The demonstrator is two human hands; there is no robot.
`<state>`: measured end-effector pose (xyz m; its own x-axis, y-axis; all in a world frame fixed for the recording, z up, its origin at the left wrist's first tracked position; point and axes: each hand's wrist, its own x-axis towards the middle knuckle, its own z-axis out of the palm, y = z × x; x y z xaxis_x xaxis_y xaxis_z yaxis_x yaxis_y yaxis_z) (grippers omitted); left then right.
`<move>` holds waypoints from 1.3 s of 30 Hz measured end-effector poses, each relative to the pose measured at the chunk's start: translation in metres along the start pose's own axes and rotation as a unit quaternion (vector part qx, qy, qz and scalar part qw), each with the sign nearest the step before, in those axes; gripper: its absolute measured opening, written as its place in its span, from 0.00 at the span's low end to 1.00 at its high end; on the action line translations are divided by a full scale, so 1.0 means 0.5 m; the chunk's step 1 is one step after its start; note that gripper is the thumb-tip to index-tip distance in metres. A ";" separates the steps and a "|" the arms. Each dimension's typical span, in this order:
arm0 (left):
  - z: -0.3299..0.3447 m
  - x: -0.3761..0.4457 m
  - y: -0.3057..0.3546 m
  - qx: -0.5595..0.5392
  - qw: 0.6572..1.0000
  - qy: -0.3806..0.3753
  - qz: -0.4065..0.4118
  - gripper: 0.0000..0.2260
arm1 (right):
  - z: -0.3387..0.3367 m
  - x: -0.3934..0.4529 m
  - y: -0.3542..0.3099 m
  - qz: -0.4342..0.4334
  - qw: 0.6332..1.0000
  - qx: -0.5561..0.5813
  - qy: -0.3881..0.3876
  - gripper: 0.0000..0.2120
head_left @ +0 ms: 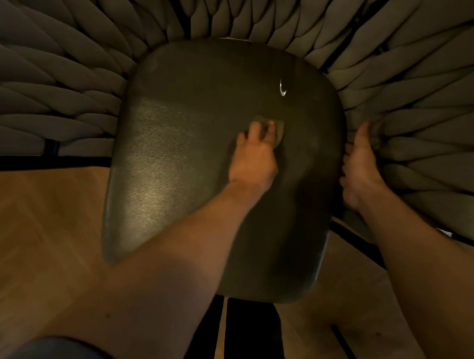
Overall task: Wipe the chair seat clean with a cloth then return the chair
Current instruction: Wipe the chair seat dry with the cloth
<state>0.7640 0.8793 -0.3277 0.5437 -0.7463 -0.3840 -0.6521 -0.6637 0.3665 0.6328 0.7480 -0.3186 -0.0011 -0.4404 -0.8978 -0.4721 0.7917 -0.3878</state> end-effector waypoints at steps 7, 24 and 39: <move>0.065 0.002 0.147 0.021 0.995 -0.036 0.091 0.28 | 0.005 -0.010 -0.001 -0.018 1.000 0.009 -0.009 0.66; -0.015 0.028 0.055 0.125 0.972 -0.061 0.188 0.26 | 0.024 0.020 -0.009 -0.183 0.964 -0.180 0.077 0.31; -0.134 0.024 -0.252 0.201 0.979 0.001 0.018 0.31 | 0.070 0.023 -0.036 -0.184 0.920 -0.336 0.082 0.42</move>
<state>0.8881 0.9505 -0.3219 0.5177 -0.7690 -0.3750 -0.8258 -0.5638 0.0162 0.6719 0.7435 -0.3293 0.1609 -0.7288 -0.6656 -0.9054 0.1595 -0.3935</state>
